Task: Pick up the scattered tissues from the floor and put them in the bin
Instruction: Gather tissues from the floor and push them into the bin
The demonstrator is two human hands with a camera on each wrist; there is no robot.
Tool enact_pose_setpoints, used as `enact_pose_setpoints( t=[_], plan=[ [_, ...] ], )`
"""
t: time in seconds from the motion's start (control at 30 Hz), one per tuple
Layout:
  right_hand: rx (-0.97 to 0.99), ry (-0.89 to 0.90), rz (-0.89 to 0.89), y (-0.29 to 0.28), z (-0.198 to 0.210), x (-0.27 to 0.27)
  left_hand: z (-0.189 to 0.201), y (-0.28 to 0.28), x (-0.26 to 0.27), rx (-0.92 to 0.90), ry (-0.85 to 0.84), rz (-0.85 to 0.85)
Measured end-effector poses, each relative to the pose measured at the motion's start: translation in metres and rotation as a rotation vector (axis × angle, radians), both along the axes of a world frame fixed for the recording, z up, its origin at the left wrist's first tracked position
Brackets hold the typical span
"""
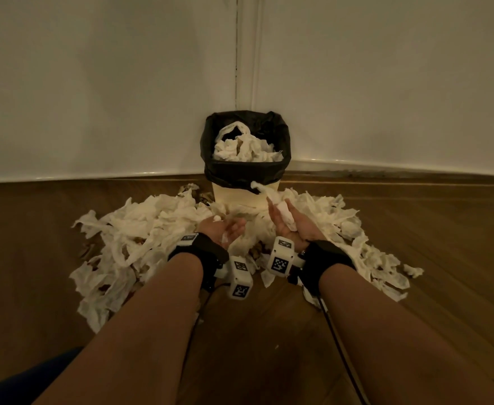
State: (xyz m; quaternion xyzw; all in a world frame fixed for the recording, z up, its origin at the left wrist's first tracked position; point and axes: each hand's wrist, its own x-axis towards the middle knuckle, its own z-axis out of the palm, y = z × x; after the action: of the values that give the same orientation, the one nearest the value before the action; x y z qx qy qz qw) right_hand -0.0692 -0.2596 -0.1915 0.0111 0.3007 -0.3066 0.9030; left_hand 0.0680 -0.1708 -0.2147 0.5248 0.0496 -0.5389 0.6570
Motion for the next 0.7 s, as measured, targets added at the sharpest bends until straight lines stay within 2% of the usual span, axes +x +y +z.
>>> enact_pose_setpoints(
  t=[0.1,0.27,0.37,0.43,0.53,0.6,0.63,0.7],
  plan=[
    [-0.125,0.058,0.046,0.0,0.009,0.0,0.004,0.004,0.0,0.033,-0.045,-0.012],
    [-0.259,0.029,0.053,-0.004,0.039,0.007,0.018,-0.004,-0.004,0.089,-0.186,-0.164],
    [-0.375,-0.043,0.086,-0.009,0.062,0.012,0.042,-0.023,-0.01,-0.015,-0.12,-0.139],
    [-0.472,-0.057,0.115,-0.014,0.078,0.015,0.064,-0.037,-0.011,-0.105,-0.149,-0.119],
    [-0.558,0.022,0.118,-0.03,0.1,0.022,0.097,-0.059,-0.006,-0.123,-0.315,-0.101],
    [-0.63,0.142,0.111,-0.044,0.111,0.029,0.111,-0.073,0.005,-0.11,-0.471,-0.133],
    [-0.693,0.219,0.108,-0.052,0.116,0.033,0.116,-0.077,0.011,-0.09,-0.56,-0.155],
    [-0.863,0.372,0.113,-0.066,0.124,0.04,0.12,-0.083,0.027,-0.003,-0.841,-0.159]
  ],
)
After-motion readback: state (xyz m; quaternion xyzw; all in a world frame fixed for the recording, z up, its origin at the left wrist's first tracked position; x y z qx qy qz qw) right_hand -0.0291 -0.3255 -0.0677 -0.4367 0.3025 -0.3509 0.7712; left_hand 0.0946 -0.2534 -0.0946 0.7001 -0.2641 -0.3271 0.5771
